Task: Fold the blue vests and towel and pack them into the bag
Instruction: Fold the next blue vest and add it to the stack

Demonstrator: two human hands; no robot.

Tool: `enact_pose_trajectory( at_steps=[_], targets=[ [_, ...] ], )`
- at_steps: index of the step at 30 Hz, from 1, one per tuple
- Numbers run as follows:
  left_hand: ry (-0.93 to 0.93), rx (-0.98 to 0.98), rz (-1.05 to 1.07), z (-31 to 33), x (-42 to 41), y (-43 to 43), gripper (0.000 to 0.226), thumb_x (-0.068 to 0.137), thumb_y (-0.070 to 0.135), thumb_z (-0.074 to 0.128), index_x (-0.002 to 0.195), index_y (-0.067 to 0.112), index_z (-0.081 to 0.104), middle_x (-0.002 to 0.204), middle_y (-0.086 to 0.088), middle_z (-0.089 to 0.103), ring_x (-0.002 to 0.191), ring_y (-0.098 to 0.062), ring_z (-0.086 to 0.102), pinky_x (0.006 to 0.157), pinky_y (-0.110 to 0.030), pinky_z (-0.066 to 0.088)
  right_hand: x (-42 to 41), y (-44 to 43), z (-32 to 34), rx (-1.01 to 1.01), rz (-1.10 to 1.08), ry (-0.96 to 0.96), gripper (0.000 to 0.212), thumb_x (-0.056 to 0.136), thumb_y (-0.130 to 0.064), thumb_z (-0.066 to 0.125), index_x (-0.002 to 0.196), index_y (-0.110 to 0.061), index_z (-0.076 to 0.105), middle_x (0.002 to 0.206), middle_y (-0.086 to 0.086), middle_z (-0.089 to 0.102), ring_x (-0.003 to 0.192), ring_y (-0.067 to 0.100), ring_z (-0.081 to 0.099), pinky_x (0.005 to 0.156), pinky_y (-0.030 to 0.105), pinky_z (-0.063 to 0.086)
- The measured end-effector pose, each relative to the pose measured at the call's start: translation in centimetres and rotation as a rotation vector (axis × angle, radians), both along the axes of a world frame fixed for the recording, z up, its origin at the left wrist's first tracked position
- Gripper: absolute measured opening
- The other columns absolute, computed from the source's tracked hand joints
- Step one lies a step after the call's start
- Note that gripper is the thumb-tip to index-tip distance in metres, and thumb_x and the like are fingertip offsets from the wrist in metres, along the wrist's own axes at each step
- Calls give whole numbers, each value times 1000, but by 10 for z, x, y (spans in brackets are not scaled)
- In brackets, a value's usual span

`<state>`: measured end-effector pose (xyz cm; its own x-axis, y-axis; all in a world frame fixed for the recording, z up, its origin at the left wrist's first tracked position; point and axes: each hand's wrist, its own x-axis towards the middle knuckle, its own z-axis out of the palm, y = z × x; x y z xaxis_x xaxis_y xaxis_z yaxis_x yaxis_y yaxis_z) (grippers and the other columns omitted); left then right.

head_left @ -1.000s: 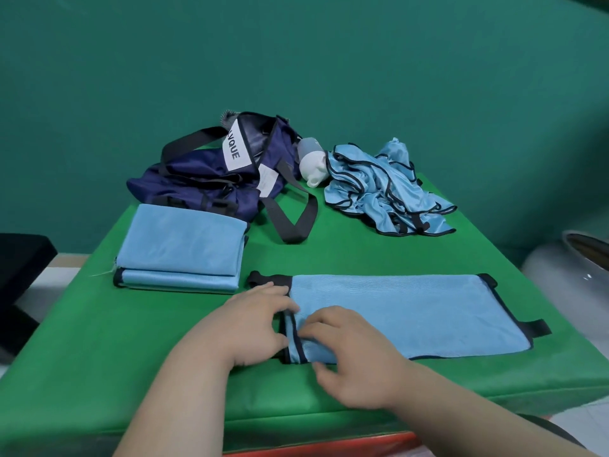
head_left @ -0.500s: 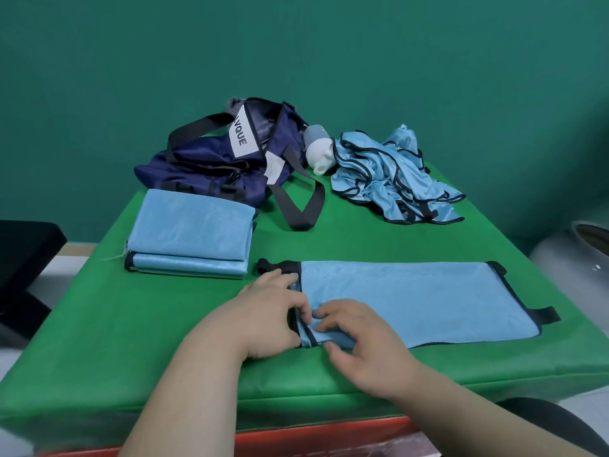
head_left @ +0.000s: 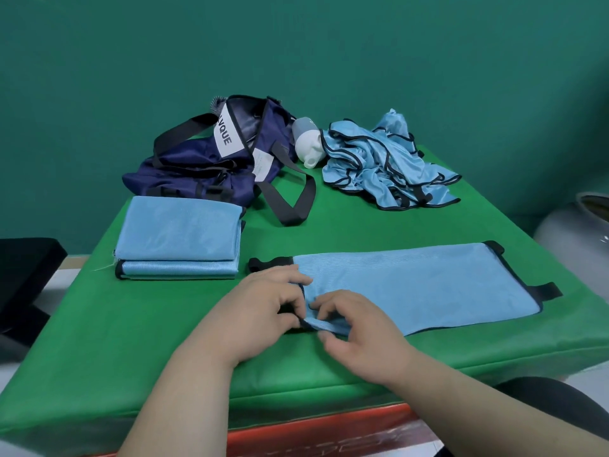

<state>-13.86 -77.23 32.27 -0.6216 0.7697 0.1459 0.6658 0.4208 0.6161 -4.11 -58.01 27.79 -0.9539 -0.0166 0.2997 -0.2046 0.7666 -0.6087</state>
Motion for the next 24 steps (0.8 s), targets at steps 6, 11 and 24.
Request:
enact_pose_trajectory(
  at_steps=[6,11,24],
  targets=[
    [-36,1,45,0,1,-1,36,76,-4,61,65,30,62,95,17,61,94,-2,56,86,-30,47,0,-1,-1,39,15,-3,12,83,-37,56,95,-36,54,109,-17,65,104,9,59,91,36,49],
    [12,-10,33,-1,1,-2,30,77,0,54,69,29,58,95,17,58,101,-3,51,91,-33,45,0,-1,1,-7,-10,-12,12,90,-44,51,97,-36,57,102,-14,66,99,9,58,87,37,49],
    [203,-25,81,-9,12,20,18,76,36,69,92,35,61,95,17,49,103,-7,40,94,-34,42,3,-1,3,-71,-61,-39,20,92,-39,47,97,-27,61,98,-15,61,97,6,56,86,26,45]
  ],
)
